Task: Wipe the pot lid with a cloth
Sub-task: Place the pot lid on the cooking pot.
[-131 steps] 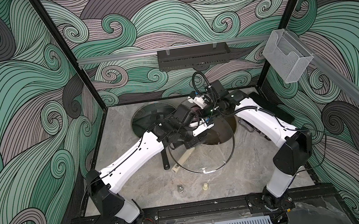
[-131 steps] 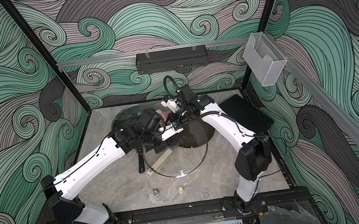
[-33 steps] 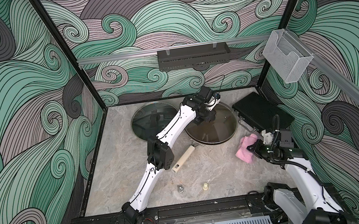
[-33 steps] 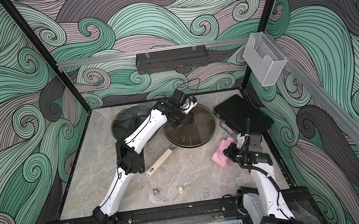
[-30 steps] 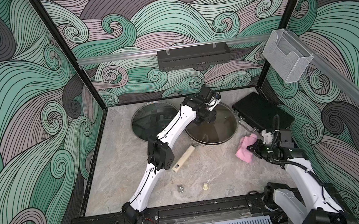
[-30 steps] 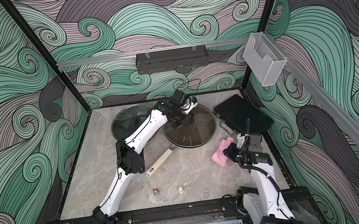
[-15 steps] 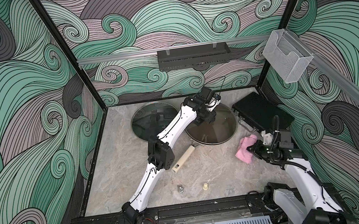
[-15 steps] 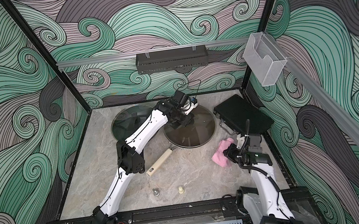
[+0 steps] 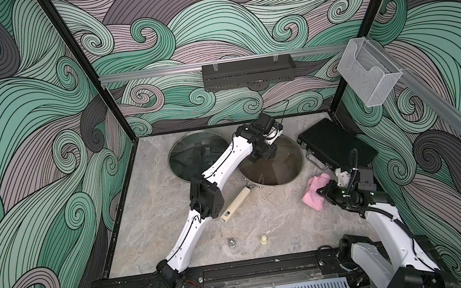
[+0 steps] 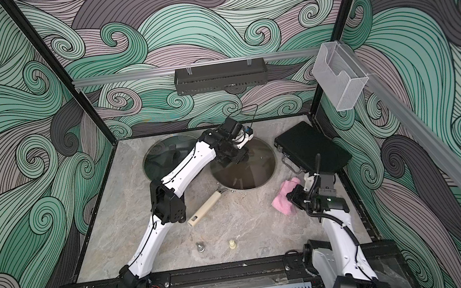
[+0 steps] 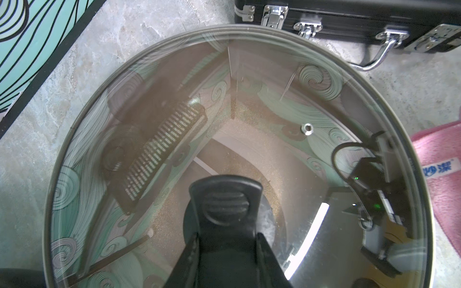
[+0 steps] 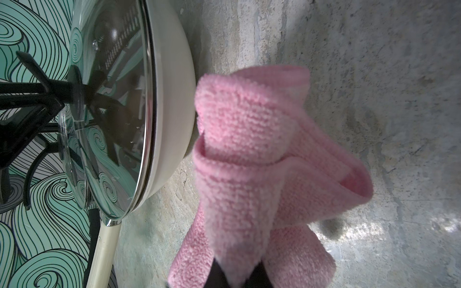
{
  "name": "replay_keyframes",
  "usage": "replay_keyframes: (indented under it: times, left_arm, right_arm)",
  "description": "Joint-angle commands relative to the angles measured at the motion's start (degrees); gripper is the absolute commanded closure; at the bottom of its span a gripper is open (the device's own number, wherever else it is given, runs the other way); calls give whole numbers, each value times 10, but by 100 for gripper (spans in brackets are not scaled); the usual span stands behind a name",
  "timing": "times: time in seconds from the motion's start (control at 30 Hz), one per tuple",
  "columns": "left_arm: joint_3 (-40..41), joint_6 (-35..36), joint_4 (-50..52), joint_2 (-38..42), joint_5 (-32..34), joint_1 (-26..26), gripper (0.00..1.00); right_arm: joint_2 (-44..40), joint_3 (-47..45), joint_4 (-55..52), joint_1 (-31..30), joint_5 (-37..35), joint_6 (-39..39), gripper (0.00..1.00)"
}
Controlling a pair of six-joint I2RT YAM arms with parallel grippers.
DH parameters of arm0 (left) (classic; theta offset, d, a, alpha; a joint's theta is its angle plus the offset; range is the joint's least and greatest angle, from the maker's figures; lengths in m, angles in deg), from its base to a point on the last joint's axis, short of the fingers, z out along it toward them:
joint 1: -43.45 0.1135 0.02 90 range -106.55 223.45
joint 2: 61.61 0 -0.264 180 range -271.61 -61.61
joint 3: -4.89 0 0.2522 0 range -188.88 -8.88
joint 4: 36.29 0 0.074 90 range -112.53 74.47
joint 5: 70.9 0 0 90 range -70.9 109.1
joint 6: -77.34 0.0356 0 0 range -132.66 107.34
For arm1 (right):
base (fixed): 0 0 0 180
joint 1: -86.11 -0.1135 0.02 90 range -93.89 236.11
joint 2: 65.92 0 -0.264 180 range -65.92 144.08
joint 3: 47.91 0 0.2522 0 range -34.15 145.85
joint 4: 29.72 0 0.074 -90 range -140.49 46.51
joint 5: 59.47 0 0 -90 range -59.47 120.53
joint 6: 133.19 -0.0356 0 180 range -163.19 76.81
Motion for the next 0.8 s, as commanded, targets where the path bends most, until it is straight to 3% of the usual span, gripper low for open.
replay_keyframes:
  times: [0.0, 0.4, 0.5, 0.57, 0.77]
  left_arm:
    - [-5, 7, -51, 23, 1, -5, 100]
    - [11, 0, -61, 30, 4, -4, 100]
    - [18, -2, -62, 35, 3, -4, 89]
    - [27, -2, -67, 40, 2, -4, 73]
    - [48, -3, -76, 59, 3, -3, 50]
  right_arm:
    - [2, -3, 9, 1, 9, -7, 100]
    - [4, 0, 8, 0, 8, -10, 100]
    - [5, 1, 10, 0, 9, -11, 100]
    - [6, 1, 11, 0, 10, -12, 100]
    - [5, 4, 12, -2, 11, -17, 100]
